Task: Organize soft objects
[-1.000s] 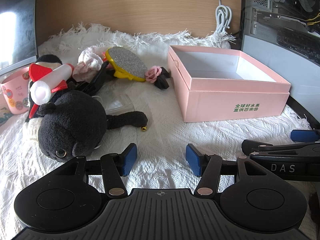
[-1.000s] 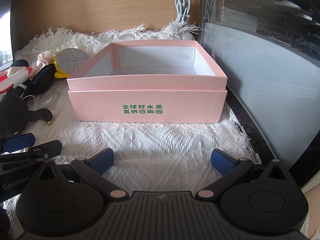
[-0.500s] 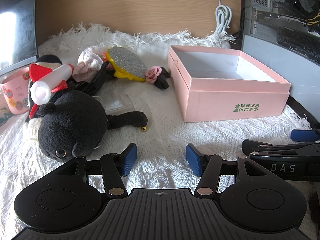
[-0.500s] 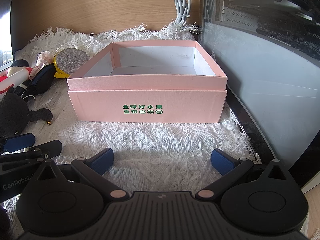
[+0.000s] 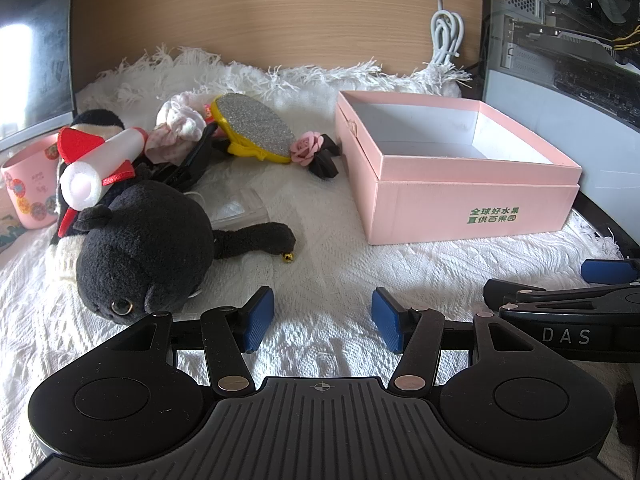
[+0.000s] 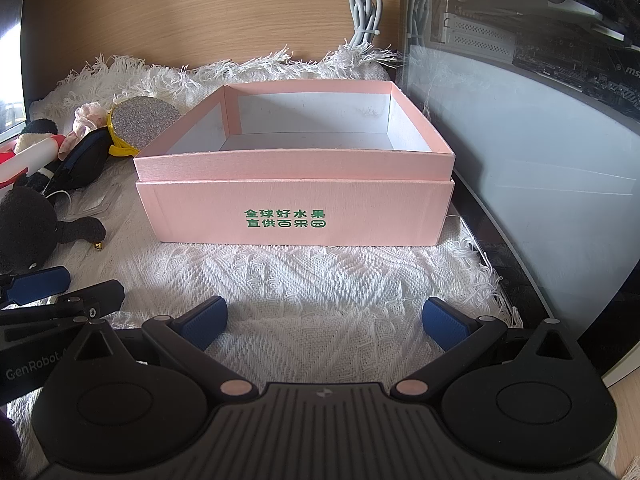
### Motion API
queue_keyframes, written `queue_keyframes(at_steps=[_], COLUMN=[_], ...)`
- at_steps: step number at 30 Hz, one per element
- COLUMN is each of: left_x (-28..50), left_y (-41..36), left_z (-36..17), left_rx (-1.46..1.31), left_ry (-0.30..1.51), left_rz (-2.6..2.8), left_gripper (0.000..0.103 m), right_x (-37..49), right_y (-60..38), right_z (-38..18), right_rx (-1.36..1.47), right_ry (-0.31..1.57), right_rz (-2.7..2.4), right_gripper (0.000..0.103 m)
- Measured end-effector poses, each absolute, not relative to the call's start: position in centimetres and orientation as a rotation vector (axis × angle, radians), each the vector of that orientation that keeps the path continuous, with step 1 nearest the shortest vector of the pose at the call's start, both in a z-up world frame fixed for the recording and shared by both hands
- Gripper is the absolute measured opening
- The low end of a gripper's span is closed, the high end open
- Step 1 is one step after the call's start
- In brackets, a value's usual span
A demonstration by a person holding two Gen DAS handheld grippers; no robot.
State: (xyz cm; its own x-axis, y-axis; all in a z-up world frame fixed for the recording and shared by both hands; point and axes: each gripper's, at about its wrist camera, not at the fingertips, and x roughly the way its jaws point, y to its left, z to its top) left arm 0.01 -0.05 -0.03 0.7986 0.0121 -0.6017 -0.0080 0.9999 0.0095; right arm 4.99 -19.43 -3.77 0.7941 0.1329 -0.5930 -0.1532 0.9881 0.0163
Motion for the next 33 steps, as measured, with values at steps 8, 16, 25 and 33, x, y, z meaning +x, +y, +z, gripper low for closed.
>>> queue_keyframes(at_steps=[8, 16, 25, 33], left_x=[0.0, -0.1, -2.5, -1.4], left_y=[-0.1, 1.0, 8.8, 19.0], left_z=[0.0, 0.5, 7.3, 8.7], left_rx=[0.006, -0.032, -0.137, -0.150], left_ry=[0.646, 0.656, 0.550, 0.616], left_rz=[0.011, -0.011, -0.015, 0.031], left_gripper=[0.060, 0.055, 0.055, 0.053], right_x=[4.9, 6.2, 6.3, 6.4], right_y=[-19.5, -19.2, -17.1, -5.6], right_z=[-3.9, -2.9, -1.1, 7.0], right_rx=[-0.032, -0.056, -0.120, -0.100], right_ry=[0.635, 0.784, 0.856, 0.661], right_rz=[0.155, 0.189, 0.278, 0.495], right_gripper=[0.103, 0.103, 0.100, 0.099])
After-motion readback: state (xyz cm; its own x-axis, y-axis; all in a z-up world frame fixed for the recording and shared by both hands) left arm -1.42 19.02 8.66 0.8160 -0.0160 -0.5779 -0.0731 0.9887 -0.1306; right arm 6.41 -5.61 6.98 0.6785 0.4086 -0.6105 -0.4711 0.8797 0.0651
